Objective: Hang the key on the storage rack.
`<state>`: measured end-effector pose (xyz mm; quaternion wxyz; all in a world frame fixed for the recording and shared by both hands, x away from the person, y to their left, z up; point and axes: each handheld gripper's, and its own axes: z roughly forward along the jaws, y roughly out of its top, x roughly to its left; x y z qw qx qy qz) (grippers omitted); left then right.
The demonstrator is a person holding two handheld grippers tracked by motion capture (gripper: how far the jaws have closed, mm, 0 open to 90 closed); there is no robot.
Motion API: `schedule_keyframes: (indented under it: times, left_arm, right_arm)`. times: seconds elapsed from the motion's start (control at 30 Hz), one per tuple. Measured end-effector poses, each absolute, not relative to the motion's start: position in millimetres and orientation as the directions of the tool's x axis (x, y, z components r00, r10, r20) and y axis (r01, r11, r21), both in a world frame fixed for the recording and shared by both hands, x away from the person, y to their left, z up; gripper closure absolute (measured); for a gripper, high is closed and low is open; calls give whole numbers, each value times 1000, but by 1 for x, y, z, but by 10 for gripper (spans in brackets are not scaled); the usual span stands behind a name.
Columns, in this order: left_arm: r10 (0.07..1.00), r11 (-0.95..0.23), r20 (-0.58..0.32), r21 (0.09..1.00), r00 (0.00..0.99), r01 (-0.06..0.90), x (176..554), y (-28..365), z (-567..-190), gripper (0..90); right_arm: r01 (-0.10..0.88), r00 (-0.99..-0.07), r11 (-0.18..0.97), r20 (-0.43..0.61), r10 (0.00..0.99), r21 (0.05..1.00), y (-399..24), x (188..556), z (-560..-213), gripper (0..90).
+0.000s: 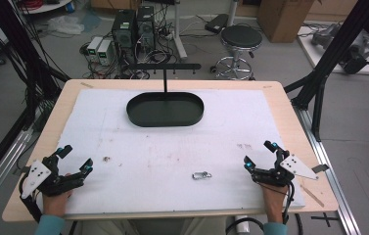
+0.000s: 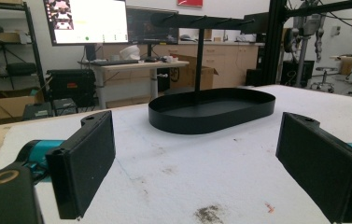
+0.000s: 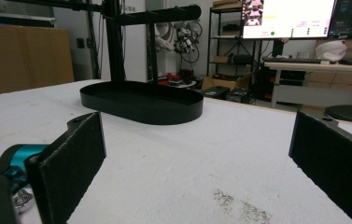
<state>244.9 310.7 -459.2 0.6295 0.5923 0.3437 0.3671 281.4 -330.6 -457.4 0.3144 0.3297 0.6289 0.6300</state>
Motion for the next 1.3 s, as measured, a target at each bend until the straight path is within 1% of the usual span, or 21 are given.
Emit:
schedule_keyframes:
  times: [0.13, 0.23, 0.33, 0.43, 0.6, 0.63, 0.67, 0.7, 0.73, 0.77, 0.8, 0.83, 0.87, 0.9, 0.93, 0.97, 1.1, 1.2, 1.23, 1.27, 1.3]
  left_arm:
    - [869, 30, 1, 998, 494, -55, 245, 311, -459, 121]
    - [869, 28, 3, 998, 494, -56, 245, 311, -459, 121]
    - [869, 27, 4, 998, 495, -56, 245, 311, -459, 121]
    - [869, 28, 3, 998, 494, -55, 245, 311, -459, 121]
    - [869, 29, 2, 998, 494, -55, 245, 311, -459, 121]
    - [869, 28, 3, 998, 494, -55, 245, 311, -459, 121]
    - [869, 29, 2, 998, 494, -54, 245, 311, -459, 121]
    - [869, 27, 2, 998, 494, -53, 245, 311, -459, 121]
    - [870, 27, 3, 998, 494, -53, 245, 311, -459, 121]
    - [869, 29, 2, 998, 494, -54, 245, 310, -459, 121]
    - [869, 27, 3, 998, 495, -54, 245, 311, -459, 121]
    - [869, 29, 1, 998, 494, -53, 245, 310, -459, 121]
    - [869, 30, 1, 998, 494, -54, 245, 310, -459, 121]
    - [869, 27, 3, 998, 495, -54, 245, 311, -459, 121]
    - [869, 28, 3, 998, 495, -55, 245, 310, -459, 121]
    - [869, 29, 1, 998, 494, -54, 245, 310, -459, 121]
    - [869, 30, 0, 998, 494, -53, 245, 311, -459, 121]
    - [869, 28, 1, 998, 494, -51, 245, 311, -459, 121]
    - [869, 28, 1, 998, 495, -52, 245, 311, -459, 121]
    - [869, 28, 1, 998, 494, -52, 245, 311, -459, 121]
    - [869, 27, 1, 998, 495, -51, 245, 311, -459, 121]
  right_arm:
    - [21, -585, -11, 21, 811, 1000, -330, 282, -457, 30]
    - [45, -597, -11, 36, 801, 999, -331, 285, -456, 30]
    - [49, -602, 14, 18, 798, 999, -332, 287, -453, 30]
    - [36, -645, 39, -7, 764, 999, -328, 288, -435, 30]
    - [21, -715, 167, -101, 692, 986, -319, 293, -410, 30]
    - [21, -715, 167, -101, 692, 986, -319, 293, -410, 30]
    - [25, -742, 215, -126, 659, 976, -314, 292, -402, 30]
    - [25, -742, 215, -126, 659, 976, -314, 292, -402, 30]
    - [32, -773, 245, -132, 621, 969, -310, 292, -395, 30]
    - [32, -773, 245, -132, 621, 969, -310, 292, -395, 30]
    - [35, -816, 286, -138, 562, 958, -305, 293, -389, 30]
    - [43, -831, 312, -139, 539, 949, -302, 293, -386, 30]
    - [43, -831, 312, -139, 539, 949, -302, 293, -386, 30]
    - [46, -853, 353, -147, 501, 934, -295, 294, -383, 31]
    - [46, -853, 353, -147, 501, 934, -295, 294, -383, 31]
    - [40, -865, 396, -167, 474, 917, -289, 295, -380, 32]
    - [46, -887, 434, -163, 433, 900, -278, 298, -377, 32]
    - [57, -912, 530, -172, 372, 846, -262, 300, -379, 32]
    - [57, -912, 530, -172, 372, 846, -262, 300, -379, 32]
    - [63, -922, 578, -175, 347, 814, -254, 301, -382, 33]
    - [63, -922, 578, -175, 347, 814, -254, 301, -382, 33]
